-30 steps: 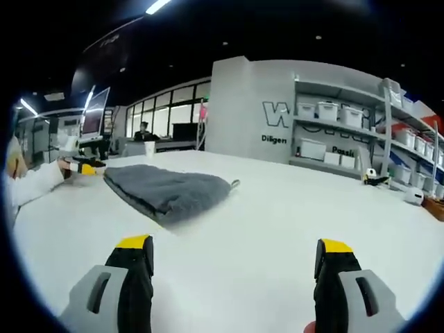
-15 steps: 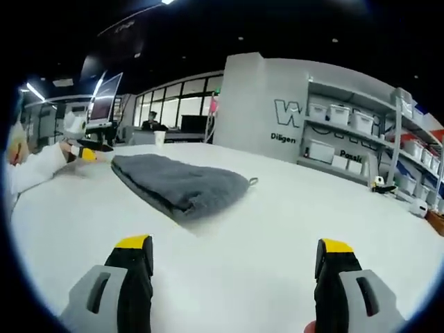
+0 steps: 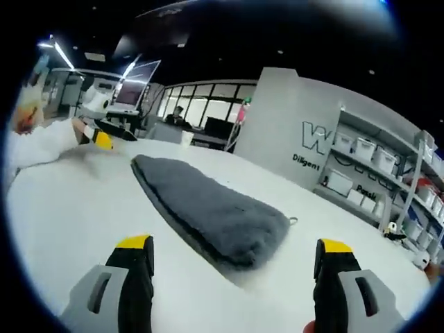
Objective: Open the folded towel by lifting each exposed corner and separating the folded layers until the towel lies flat within the target outline without major curled edges
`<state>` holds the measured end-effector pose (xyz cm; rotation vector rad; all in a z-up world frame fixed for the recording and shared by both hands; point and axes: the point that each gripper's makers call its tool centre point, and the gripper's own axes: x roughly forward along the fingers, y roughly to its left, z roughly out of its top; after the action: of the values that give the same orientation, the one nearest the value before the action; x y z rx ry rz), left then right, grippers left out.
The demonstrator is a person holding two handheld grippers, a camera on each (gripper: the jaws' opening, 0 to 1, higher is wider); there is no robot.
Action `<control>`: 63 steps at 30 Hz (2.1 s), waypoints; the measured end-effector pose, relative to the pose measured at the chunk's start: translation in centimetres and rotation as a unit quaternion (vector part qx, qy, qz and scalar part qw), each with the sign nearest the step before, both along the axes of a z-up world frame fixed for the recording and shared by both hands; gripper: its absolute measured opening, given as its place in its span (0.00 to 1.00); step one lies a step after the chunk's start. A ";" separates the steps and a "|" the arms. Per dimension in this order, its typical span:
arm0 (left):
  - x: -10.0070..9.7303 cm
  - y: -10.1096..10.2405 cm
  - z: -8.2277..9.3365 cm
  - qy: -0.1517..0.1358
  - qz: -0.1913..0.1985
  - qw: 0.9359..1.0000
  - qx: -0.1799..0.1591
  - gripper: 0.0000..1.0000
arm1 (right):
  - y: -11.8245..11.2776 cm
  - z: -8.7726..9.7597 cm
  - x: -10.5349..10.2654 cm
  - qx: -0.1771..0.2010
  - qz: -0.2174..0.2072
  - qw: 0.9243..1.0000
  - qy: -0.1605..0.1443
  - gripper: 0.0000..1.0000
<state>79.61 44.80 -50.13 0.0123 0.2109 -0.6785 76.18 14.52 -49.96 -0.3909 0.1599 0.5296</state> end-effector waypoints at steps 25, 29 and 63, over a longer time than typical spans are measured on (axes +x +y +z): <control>-0.3 -0.8 -0.3 -0.007 -0.008 0.999 0.047 0.99 | 22.3 0.5 6.5 -0.019 0.145 0.989 0.026 0.80; -0.3 -0.7 -0.3 -0.005 -0.008 0.999 0.045 0.99 | 24.3 -0.1 6.4 -0.030 0.161 0.986 0.026 0.77; -0.8 -0.4 -1.1 0.011 0.000 0.998 0.056 0.99 | 29.2 -3.5 4.9 -0.074 0.219 0.973 -0.003 0.06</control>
<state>78.83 44.40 -51.22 0.1121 0.2698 -0.6672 81.08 43.73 -53.44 -0.5789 0.1065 0.9544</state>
